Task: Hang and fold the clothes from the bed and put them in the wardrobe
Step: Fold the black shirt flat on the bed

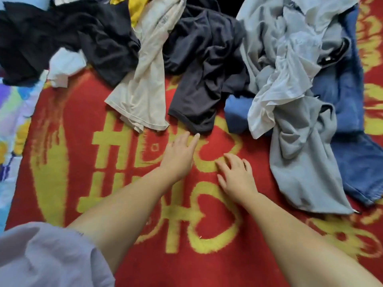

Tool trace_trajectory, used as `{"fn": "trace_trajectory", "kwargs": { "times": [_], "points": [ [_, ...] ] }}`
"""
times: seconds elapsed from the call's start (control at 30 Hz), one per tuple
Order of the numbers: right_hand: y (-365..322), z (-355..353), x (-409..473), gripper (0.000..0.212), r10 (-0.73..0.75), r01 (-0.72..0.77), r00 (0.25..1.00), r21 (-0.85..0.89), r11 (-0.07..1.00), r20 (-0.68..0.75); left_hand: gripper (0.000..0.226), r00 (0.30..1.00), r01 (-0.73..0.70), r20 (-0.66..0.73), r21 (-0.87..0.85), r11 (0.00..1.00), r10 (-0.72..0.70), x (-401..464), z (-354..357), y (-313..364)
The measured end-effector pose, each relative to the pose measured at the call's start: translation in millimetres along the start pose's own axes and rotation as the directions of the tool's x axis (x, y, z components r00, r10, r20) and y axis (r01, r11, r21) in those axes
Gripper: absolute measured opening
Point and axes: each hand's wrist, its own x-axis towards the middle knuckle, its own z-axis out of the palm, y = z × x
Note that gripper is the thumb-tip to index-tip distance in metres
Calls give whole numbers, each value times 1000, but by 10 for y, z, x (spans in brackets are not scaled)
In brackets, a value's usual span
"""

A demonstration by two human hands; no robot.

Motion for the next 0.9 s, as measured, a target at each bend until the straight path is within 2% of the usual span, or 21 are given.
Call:
{"fn": "trace_trajectory", "kwargs": {
  "times": [0.1, 0.2, 0.27, 0.3, 0.37, 0.4, 0.47, 0.53, 0.63, 0.7, 0.73, 0.8, 0.83, 0.9],
  "points": [
    [144, 275, 14, 43, -87, 83, 977, -29, 996, -196, 72, 990, -97, -87, 116, 989, 108, 454, 167, -168],
    [200, 419, 39, 48, -136, 121, 949, -70, 990, -284, 63, 972, -185, -117, 146, 972, 203, 820, 268, -301],
    [213, 473, 67, 48, -150, 131, 937, -81, 988, -316, 49, 947, -244, -208, 28, 969, 245, 973, 267, -326],
    [217, 493, 64, 48, -157, 136, 930, -86, 987, -332, 40, 919, -280, -303, -58, 958, 250, 1023, 277, -326],
    [229, 501, 71, 48, -173, 150, 919, -91, 984, -353, 24, 862, -312, -468, -186, 932, 195, 1115, 265, -298],
    [242, 505, 78, 48, -178, 155, 916, -92, 984, -360, 20, 874, -274, -469, -261, 926, 126, 1151, 238, -267],
    [266, 524, 73, 48, -179, 155, 913, -94, 983, -367, 17, 932, -117, -361, -378, 918, -30, 1146, 151, -187],
    [250, 519, 65, 48, -163, 143, 921, -83, 986, -354, 14, 967, -14, -244, -359, 933, -79, 1011, 96, -127],
    [197, 397, 71, 49, -114, 101, 961, -64, 993, -253, 13, 998, 38, -45, -269, 963, -52, 455, 162, -131],
    [148, 214, 53, 49, -55, 54, 998, -59, 997, -15, 8, 996, 66, 71, -267, 961, -49, -73, 234, -183],
    [104, 81, 44, 51, -12, 19, 992, -50, 999, 122, 3, 992, 82, 117, -279, 957, -51, -353, 229, -222],
    [-42, -290, 0, 46, 59, -48, 953, -42, 998, 298, 6, 986, 127, 141, -317, 940, -86, -855, 78, -302],
    [-146, -526, -36, 42, 62, -50, 944, -43, 998, 324, 8, 986, 146, 120, -329, 933, -112, -1049, -66, -341],
    [-410, -1042, -157, 44, -19, 28, 963, -31, 999, 267, 7, 990, 139, 40, -382, 914, -135, -1337, -470, -365]
  ]
}}
